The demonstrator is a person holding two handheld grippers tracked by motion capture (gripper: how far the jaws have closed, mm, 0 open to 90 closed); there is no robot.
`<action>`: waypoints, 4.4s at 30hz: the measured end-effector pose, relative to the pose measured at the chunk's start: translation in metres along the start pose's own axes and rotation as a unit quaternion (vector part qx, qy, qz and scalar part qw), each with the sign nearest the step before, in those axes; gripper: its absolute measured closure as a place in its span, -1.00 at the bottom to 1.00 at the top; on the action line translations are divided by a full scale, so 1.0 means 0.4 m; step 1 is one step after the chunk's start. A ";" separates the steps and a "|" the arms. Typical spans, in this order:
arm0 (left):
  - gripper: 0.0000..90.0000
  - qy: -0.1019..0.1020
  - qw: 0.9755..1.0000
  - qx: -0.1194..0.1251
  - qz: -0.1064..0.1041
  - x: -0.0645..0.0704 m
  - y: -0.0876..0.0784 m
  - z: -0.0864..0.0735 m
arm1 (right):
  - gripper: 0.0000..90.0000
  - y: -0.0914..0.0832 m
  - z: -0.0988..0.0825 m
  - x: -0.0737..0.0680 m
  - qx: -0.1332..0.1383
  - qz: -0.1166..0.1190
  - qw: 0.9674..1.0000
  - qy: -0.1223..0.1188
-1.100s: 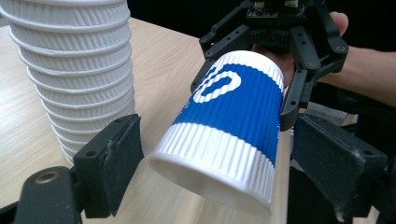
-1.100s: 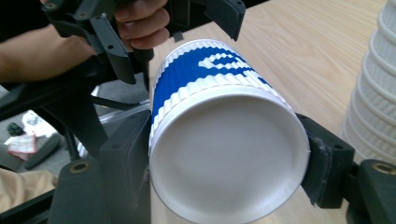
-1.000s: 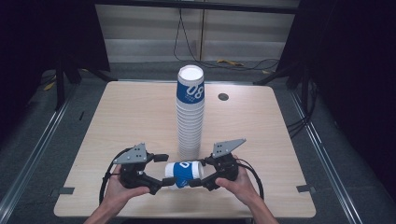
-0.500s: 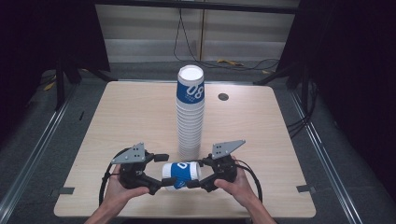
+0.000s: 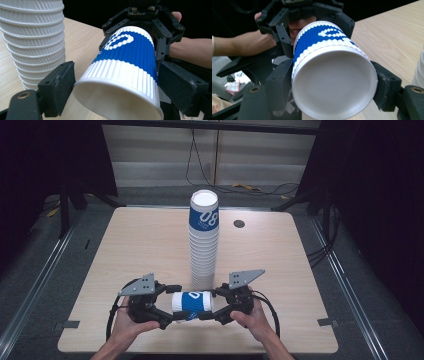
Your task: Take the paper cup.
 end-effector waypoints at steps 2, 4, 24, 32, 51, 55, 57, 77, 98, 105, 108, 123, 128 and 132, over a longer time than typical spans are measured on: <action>-0.68 -0.002 1.000 0.001 -0.002 -0.001 -0.001 0.000 | -0.38 0.002 0.000 -0.001 0.003 0.001 1.000 0.000; -0.69 -0.003 1.000 0.003 -0.002 0.000 0.000 0.001 | -0.38 0.004 0.000 -0.002 0.006 0.005 1.000 0.000; -0.75 -0.014 1.000 0.004 -0.022 -0.003 0.003 -0.004 | -0.38 0.004 0.018 -0.009 0.042 0.015 0.999 0.004; -0.75 -0.011 1.000 0.006 -0.020 -0.008 0.000 -0.007 | -0.38 -0.005 0.018 -0.006 0.052 0.008 0.999 0.007; -0.72 -0.001 1.000 -0.004 -0.030 -0.008 0.005 -0.009 | -0.39 -0.001 0.016 -0.007 0.040 0.017 0.999 0.008; -0.71 0.001 0.999 -0.005 -0.032 -0.005 0.004 -0.009 | -0.40 -0.002 0.018 -0.009 0.036 0.016 0.999 0.004; -0.70 0.003 0.999 -0.002 -0.037 -0.003 0.004 -0.010 | -0.42 -0.003 0.019 -0.009 0.036 0.016 0.999 0.003; -0.66 0.006 1.000 0.000 -0.030 -0.004 -0.002 -0.005 | -0.69 -0.005 0.017 -0.006 0.030 -0.005 1.000 0.001; -0.66 -0.009 0.999 -0.013 0.031 -0.034 -0.037 0.002 | -0.69 -0.040 0.014 0.007 0.018 -0.051 0.999 -0.001; -0.66 -0.012 0.998 -0.039 0.050 -0.044 -0.051 0.009 | -0.67 -0.068 0.000 0.005 0.015 -0.073 0.997 0.001; -0.66 -0.009 0.997 -0.046 0.055 -0.045 -0.059 0.014 | -0.67 -0.082 -0.008 0.001 0.012 -0.080 0.997 0.003; -0.66 -0.032 0.994 -0.067 0.083 -0.072 -0.100 0.036 | -0.65 -0.133 -0.023 -0.001 0.007 -0.108 0.994 0.012; -0.66 -0.024 0.992 -0.077 0.102 -0.083 -0.111 0.034 | -0.65 -0.144 -0.041 0.003 0.006 -0.118 0.993 0.018; -0.66 -0.024 0.988 -0.096 0.117 -0.093 -0.117 0.030 | -0.64 -0.147 -0.043 0.002 0.007 -0.120 0.993 0.019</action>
Point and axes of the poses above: each handheld gripper's, and its own axes: y roughly forward along the jaws, z roughly out of its top, x roughly to its right, the point moved 1 cm from there along y, roughly forward along the jaws, and after that the axes turned 9 degrees about x, right-handed, at the moved point
